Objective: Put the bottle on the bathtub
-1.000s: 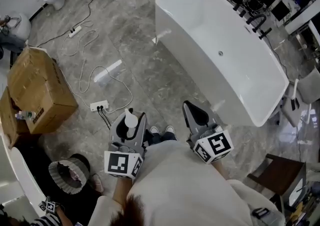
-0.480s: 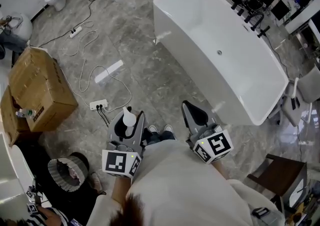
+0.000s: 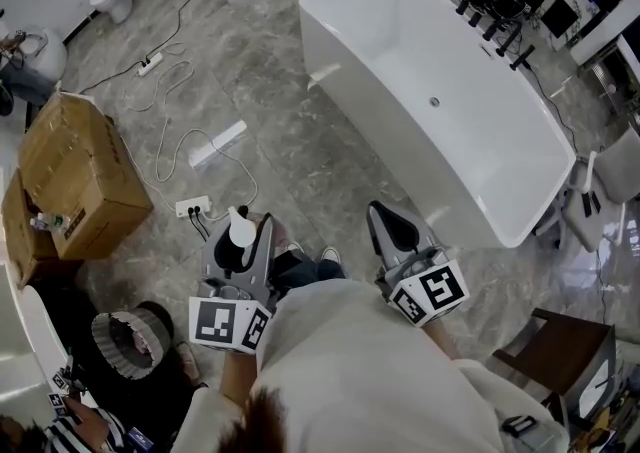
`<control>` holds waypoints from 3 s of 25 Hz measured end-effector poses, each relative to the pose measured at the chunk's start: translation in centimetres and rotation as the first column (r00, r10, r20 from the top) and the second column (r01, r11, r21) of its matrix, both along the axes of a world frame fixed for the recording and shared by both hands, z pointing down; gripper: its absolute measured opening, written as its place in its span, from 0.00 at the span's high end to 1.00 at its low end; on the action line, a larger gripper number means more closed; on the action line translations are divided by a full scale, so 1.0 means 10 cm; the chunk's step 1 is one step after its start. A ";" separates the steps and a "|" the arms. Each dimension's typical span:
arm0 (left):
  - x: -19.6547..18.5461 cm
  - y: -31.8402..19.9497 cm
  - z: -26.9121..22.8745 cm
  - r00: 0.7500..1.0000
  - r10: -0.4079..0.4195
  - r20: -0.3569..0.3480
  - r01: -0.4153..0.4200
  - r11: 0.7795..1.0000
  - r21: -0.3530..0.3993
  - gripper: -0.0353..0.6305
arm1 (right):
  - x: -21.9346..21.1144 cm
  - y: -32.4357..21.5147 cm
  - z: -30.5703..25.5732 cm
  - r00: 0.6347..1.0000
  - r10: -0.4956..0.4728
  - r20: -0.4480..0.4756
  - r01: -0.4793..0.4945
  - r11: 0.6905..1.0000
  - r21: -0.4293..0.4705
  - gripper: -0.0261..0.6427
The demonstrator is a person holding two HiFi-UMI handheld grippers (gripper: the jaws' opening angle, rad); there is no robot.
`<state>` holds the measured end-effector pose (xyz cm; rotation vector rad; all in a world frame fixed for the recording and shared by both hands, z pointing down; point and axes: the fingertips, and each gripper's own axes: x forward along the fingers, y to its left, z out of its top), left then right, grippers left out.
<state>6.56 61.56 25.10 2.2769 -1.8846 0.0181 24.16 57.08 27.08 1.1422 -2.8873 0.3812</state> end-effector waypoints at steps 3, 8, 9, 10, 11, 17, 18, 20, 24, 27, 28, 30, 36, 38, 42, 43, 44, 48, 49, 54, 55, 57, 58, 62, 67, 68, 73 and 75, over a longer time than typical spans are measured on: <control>0.00 0.02 -0.03 1.000 -0.002 -0.011 0.003 1.000 0.004 0.64 | 0.09 0.03 0.02 1.000 0.020 0.009 -0.020 1.000 -0.007 0.96; 0.03 -0.03 -0.06 1.000 0.005 -0.005 -0.005 1.000 0.008 0.64 | 0.14 0.02 0.05 0.999 0.035 0.011 -0.034 0.999 -0.023 0.96; 0.02 -0.04 -0.07 1.000 0.006 -0.006 -0.006 1.000 0.008 0.64 | 0.14 0.02 0.06 0.999 0.034 0.006 -0.034 0.999 -0.027 0.96; 0.01 -0.06 -0.07 1.000 0.008 -0.008 -0.008 1.000 0.008 0.64 | 0.13 0.01 0.06 0.999 0.034 0.001 -0.034 0.999 -0.030 0.96; -0.01 -0.09 -0.07 1.000 0.011 -0.009 -0.011 1.000 0.007 0.64 | 0.11 -0.01 0.07 0.999 0.035 -0.002 -0.035 0.999 -0.032 0.96; -0.24 -0.27 -0.01 0.999 0.020 -0.026 -0.020 1.000 0.000 0.64 | -0.12 -0.19 0.07 0.999 0.049 -0.012 -0.049 0.998 -0.038 0.96; -0.29 -0.32 -0.01 0.999 0.021 -0.029 -0.021 1.000 0.000 0.65 | -0.17 -0.23 0.07 0.999 0.051 -0.016 -0.052 0.998 -0.038 0.96; -0.39 -0.42 -0.01 0.999 0.025 -0.035 -0.025 1.000 0.001 0.65 | -0.26 -0.33 0.05 0.998 0.059 -0.023 -0.060 0.998 -0.037 0.96; -0.69 -0.62 -0.06 0.999 0.031 -0.031 -0.031 1.000 0.001 0.65 | -0.50 -0.53 -0.03 0.997 0.079 -0.023 -0.080 0.996 -0.034 0.96; -0.96 -0.79 -0.07 0.999 0.028 -0.019 -0.028 1.000 0.009 0.64 | -0.75 -0.73 -0.09 0.997 0.077 -0.020 -0.078 0.997 -0.013 0.96; -1.04 -0.86 -0.07 1.000 0.026 -0.016 -0.026 1.000 0.011 0.64 | -0.83 -0.80 -0.10 0.997 0.077 -0.019 -0.077 0.997 -0.009 0.96; -1.20 -0.96 -0.06 1.000 0.022 -0.012 -0.022 1.000 0.008 0.64 | -0.97 -0.91 -0.09 0.997 0.077 -0.019 -0.077 0.997 -0.010 0.96; -1.53 -1.19 -0.05 1.000 0.025 -0.005 -0.025 1.000 0.013 0.64 | -1.29 -1.10 -0.07 0.997 0.079 -0.024 -0.079 0.997 -0.010 0.96; -1.61 -1.26 -0.04 1.000 0.028 -0.013 -0.028 1.000 0.013 0.64 | -1.34 -1.15 -0.06 0.996 0.089 -0.028 -0.089 0.996 -0.012 0.96; -1.70 -1.36 -0.04 0.999 0.045 -0.026 -0.045 0.999 0.016 0.64 | -1.40 -1.22 -0.05 0.993 0.113 -0.042 -0.114 0.993 -0.017 0.96; -1.71 -1.38 -0.03 0.998 0.051 -0.028 -0.051 0.999 0.016 0.64 | -1.41 -1.21 -0.05 0.992 0.119 -0.044 -0.120 0.993 -0.018 0.96; -1.71 -1.39 -0.03 0.998 0.056 -0.029 -0.056 0.998 0.016 0.64 | -1.41 -1.21 -0.04 0.991 0.125 -0.047 -0.126 0.992 -0.021 0.96; -1.74 -1.42 0.02 0.997 0.066 -0.037 -0.066 0.998 0.006 0.64 | -1.41 -1.19 0.01 0.988 0.140 -0.058 -0.142 0.989 -0.037 0.96; -1.74 -1.43 0.04 0.997 0.068 -0.038 -0.068 0.998 0.001 0.64 | -1.40 -1.19 0.03 0.988 0.143 -0.061 -0.146 0.988 -0.041 0.96; -1.69 -1.52 0.10 0.996 0.072 -0.046 -0.073 0.997 -0.021 0.64 | -1.32 -1.29 0.07 0.985 0.161 -0.067 -0.165 0.985 -0.057 0.96; -1.68 -1.55 0.10 0.996 0.073 -0.048 -0.074 0.997 -0.024 0.64 | -1.31 -1.31 0.08 0.985 0.162 -0.066 -0.166 0.984 -0.060 0.96; -1.66 -1.60 0.11 0.996 0.075 -0.052 -0.077 0.997 -0.030 0.64 | -1.31 -1.37 0.10 0.985 0.160 -0.065 -0.164 0.984 -0.071 0.96; -1.64 -1.63 0.12 0.996 0.076 -0.054 -0.078 0.996 -0.034 0.64 | -1.32 -1.41 0.11 0.985 0.157 -0.065 -0.162 0.984 -0.077 0.96; -1.58 -1.78 0.14 0.996 0.076 -0.056 -0.078 0.996 -0.043 0.64 | -1.32 -1.56 0.14 0.988 0.138 -0.062 -0.143 0.985 -0.092 0.96; -1.51 -2.07 0.13 0.997 0.054 -0.058 -0.056 0.998 -0.041 0.64 | -1.27 -1.93 0.11 0.992 0.111 -0.060 -0.115 0.990 -0.080 0.96; -1.50 -2.13 0.12 0.997 0.048 -0.058 -0.050 0.998 -0.038 0.64 | -1.26 -2.01 0.10 0.992 0.106 -0.061 -0.111 0.991 -0.077 0.96; -1.45 -2.46 0.05 0.998 0.018 -0.058 -0.019 1.000 -0.020 0.64 | -1.20 -2.40 0.06 0.995 0.085 -0.049 -0.088 0.994 -0.062 0.96; -1.42 -2.56 0.04 0.998 0.008 -0.055 -0.008 1.000 -0.015 0.64 | -1.17 -2.52 0.05 0.996 0.075 -0.044 -0.077 0.995 -0.058 0.96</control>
